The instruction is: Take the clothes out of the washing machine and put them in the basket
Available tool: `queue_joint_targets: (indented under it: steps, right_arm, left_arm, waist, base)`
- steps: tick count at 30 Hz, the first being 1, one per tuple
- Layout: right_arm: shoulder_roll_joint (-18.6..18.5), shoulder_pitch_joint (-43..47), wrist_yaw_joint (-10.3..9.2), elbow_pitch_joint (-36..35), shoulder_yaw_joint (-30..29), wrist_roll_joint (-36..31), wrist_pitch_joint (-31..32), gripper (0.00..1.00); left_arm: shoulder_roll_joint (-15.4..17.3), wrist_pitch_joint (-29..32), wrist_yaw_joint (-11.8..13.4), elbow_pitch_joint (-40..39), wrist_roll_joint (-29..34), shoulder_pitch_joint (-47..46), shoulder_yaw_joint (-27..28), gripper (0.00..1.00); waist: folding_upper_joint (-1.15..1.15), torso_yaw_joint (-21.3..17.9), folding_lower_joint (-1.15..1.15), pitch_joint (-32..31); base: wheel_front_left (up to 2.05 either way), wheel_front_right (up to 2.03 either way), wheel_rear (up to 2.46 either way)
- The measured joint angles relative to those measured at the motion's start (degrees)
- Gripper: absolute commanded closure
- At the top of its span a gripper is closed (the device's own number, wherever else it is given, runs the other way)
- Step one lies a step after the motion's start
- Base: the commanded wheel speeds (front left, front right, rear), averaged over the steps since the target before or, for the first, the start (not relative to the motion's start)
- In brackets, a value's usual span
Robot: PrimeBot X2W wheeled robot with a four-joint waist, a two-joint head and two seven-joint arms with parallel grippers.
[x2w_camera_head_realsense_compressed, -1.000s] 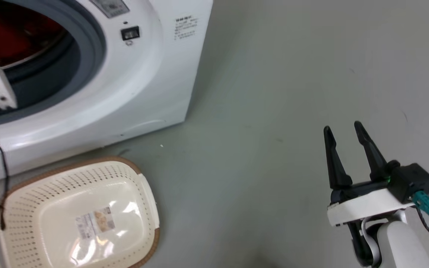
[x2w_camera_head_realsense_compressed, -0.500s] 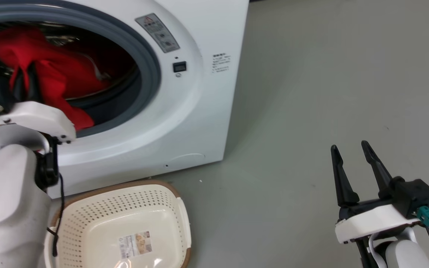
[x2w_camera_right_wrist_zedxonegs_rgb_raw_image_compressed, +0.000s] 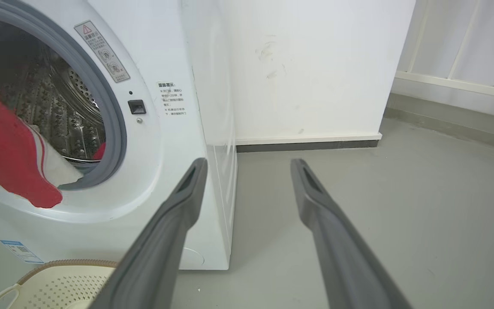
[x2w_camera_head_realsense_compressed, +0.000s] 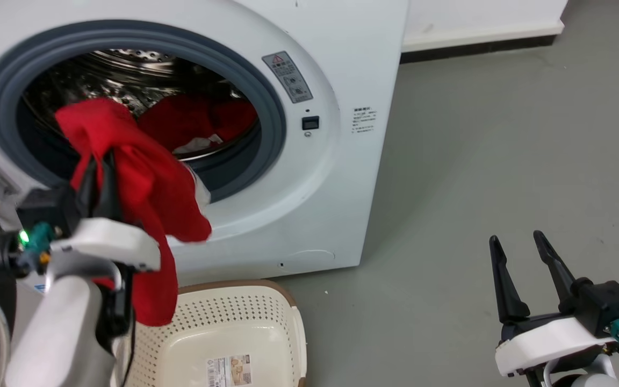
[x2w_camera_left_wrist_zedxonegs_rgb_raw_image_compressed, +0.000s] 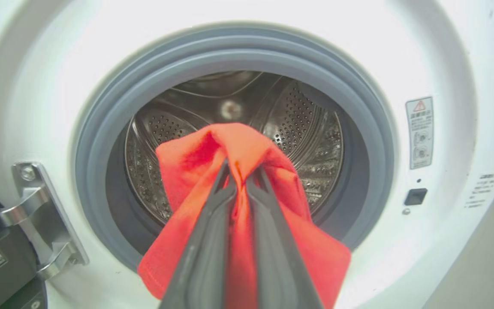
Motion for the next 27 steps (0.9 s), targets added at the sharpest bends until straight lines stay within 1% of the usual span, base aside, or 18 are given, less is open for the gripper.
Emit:
queue_joint_targets:
  steps: [3,8,13,16,20,27]
  right_arm:
    - [0.0,1.0,0.0,-0.9,-0.4,-0.2,0.7,0.0]
    - [0.0,2.1,0.0,-2.3,-0.6,-0.6,1.6,0.0]
    - [0.0,3.2,0.0,-3.7,-1.1,-0.8,2.5,0.0]
    - [0.0,3.2,0.0,-4.7,-0.9,-1.1,2.8,0.0]
    - [0.0,2.1,0.0,-5.8,-0.4,-1.3,3.0,0.0]
    - [0.0,-1.2,0.0,-6.4,0.4,-1.4,3.0,0.0]
  left_arm:
    - [-0.6,0.1,0.8,-3.8,-0.4,4.6,-0.7,1.0]
    - [-1.9,-0.4,3.2,-9.1,-0.4,13.1,-1.5,1.0]
    - [-3.6,-0.3,4.6,-10.5,-1.0,20.1,-3.1,1.0]
    - [-4.2,0.0,4.9,-9.2,-1.3,22.1,-3.8,1.0]
    - [-5.6,-0.8,4.8,-5.7,-2.1,22.3,-3.8,1.0]
    - [-7.7,-2.4,2.9,4.6,-3.0,17.8,-3.5,1.0]
  waist:
    - [0.0,1.1,0.0,-1.2]
    - [0.0,3.1,0.0,-2.5]
    - [0.0,4.9,0.01,-3.1]
    - [0.0,5.4,0.0,-2.2]
    - [0.0,5.4,0.01,0.2]
    - [0.0,3.8,0.02,6.5]
  base:
    - [0.0,0.0,0.0]
    - [0.0,0.0,0.0]
    - [0.0,0.0,0.0]
    - [0.0,0.0,0.0]
    - [0.0,0.0,0.0]
    - [0.0,0.0,0.0]
